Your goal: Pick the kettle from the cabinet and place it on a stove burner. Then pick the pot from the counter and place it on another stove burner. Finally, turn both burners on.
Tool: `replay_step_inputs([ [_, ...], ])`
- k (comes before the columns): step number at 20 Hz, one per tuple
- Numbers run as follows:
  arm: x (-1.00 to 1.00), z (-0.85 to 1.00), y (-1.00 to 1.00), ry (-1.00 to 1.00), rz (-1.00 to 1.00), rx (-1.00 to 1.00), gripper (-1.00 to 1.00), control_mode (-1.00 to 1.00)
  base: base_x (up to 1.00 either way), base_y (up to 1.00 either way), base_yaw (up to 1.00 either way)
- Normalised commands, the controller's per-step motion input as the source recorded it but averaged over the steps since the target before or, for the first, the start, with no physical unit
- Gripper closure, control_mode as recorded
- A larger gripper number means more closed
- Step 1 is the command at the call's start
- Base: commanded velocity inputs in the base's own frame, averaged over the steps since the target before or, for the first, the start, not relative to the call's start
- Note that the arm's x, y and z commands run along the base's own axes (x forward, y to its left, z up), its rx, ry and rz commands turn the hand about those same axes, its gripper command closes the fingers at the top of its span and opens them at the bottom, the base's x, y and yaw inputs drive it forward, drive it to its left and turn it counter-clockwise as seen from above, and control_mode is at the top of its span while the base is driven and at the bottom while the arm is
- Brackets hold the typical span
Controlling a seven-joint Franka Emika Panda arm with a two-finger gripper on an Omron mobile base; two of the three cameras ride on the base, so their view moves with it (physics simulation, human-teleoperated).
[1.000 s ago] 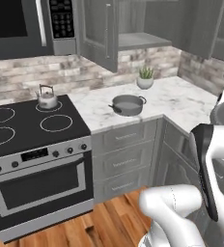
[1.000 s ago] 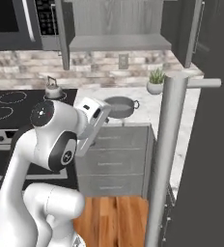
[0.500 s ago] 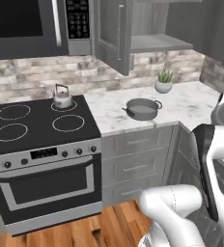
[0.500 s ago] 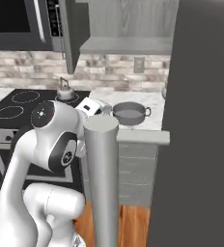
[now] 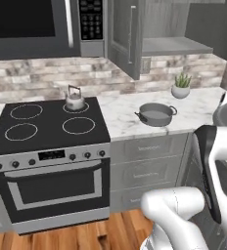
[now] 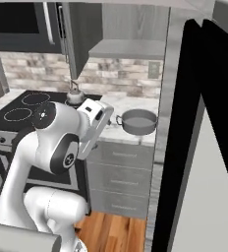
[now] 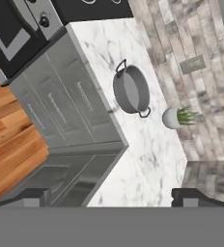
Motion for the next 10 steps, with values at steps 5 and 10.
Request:
replay_step_inputs([
  [5, 0.00, 0.00, 0.00, 0.00, 0.00, 0.00, -1.00, 1.00, 0.44, -0.37, 0.28],
  [10, 0.00, 0.00, 0.00, 0.00, 0.00, 0.00, -1.00, 1.00, 0.41, -0.41, 0.25],
])
